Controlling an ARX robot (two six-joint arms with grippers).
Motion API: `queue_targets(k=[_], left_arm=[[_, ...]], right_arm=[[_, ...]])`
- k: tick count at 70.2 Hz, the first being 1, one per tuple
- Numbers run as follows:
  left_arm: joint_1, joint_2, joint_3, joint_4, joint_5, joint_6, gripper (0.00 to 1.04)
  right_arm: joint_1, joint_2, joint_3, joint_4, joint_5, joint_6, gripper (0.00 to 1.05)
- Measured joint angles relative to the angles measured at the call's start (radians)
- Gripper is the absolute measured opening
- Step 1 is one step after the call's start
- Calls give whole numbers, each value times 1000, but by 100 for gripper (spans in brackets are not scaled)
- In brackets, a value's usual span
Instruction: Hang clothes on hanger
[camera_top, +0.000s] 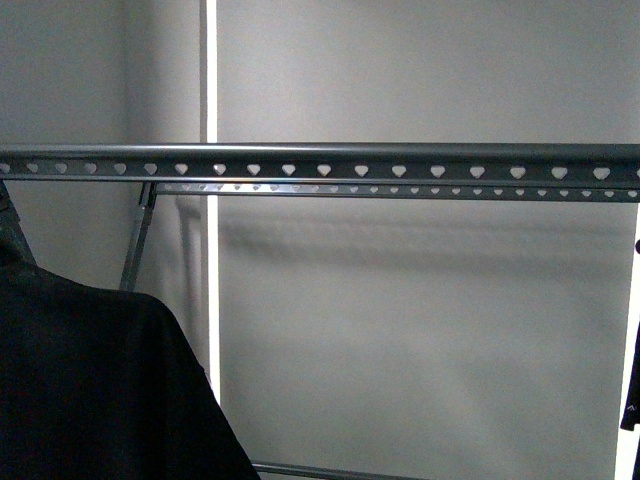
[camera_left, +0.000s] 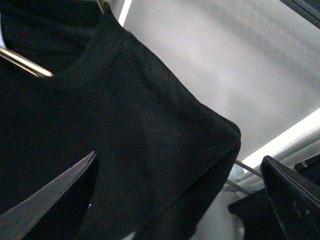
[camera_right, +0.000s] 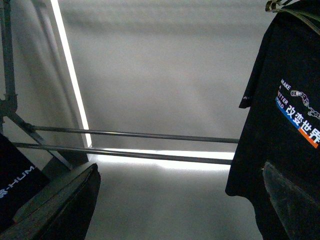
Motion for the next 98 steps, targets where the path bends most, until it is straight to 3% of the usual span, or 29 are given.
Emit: queue_targets(k=[18,43,62,80,98], left_arm=[[7,292,222,-60,-89,-282,98],[31,491,465,-91,-168,-364,97],[42,615,585,-121,-227,-361,51],[76,641,605,-153,-195,-382,8],[94,486,387,-153,-53,-276,5]], right_arm=[[0,0,0,0,0,0,97],[0,0,0,0,0,0,97],[0,0,0,0,0,0,97],[0,0,0,0,0,0,97],[0,0,0,0,0,0,97]])
